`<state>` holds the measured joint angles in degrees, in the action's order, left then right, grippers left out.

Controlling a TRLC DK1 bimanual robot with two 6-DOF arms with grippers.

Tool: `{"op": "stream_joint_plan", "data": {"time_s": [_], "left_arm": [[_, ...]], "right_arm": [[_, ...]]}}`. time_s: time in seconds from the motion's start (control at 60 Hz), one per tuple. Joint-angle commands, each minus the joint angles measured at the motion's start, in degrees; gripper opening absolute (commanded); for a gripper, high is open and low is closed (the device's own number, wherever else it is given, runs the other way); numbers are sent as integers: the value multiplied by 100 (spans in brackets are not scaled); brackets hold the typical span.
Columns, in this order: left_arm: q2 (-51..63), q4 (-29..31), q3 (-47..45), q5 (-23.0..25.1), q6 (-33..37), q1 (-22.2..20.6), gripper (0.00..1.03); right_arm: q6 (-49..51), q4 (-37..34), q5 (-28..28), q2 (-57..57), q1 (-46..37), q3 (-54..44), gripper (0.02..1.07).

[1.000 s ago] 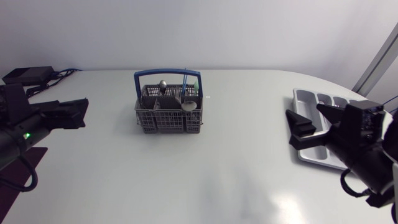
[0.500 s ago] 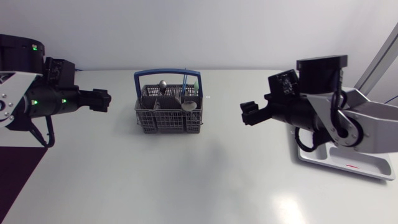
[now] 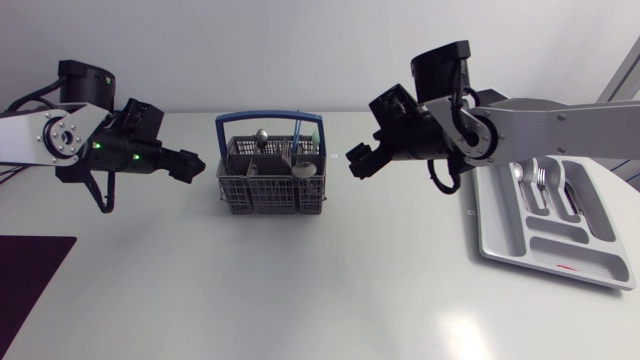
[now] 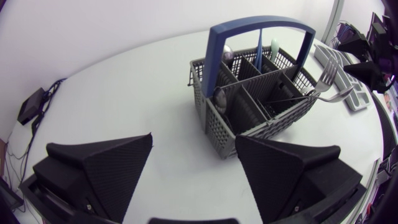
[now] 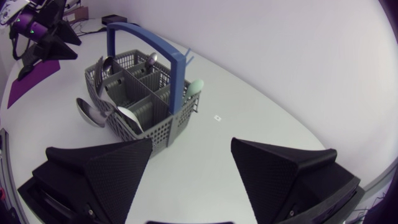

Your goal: Sort the cutlery from the basket into the organizer compartments.

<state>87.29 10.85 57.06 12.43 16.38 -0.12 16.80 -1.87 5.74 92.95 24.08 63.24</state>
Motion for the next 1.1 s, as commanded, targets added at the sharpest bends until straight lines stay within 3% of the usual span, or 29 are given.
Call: {"op": "stream_joint_plan", "data": {"time_s": [0.0,0.117,0.383,0.617,0.733,0.8,0.883,1.083], "left_arm": [[324,-206,244,339,111,284,91],[561,-233,367,559,128,425,91],[632,-364,385,858,164,548,91],[605,-382,350,946,164,504,91],[518,-382,297,955,172,504,91],[474,-382,271,972,172,522,91],[438,-373,253,999,190,548,91],[377,-356,192,1007,216,575,91]], "right_arm": [[104,108,244,391,18,303,85],[96,196,701,839,-34,689,84],[140,257,657,1648,53,1419,84],[236,319,578,2324,273,2096,60],[245,222,402,2676,352,2465,29],[219,161,279,2720,379,2509,25],[184,187,279,2553,379,2351,8],[324,29,402,1859,370,1621,7]]}}
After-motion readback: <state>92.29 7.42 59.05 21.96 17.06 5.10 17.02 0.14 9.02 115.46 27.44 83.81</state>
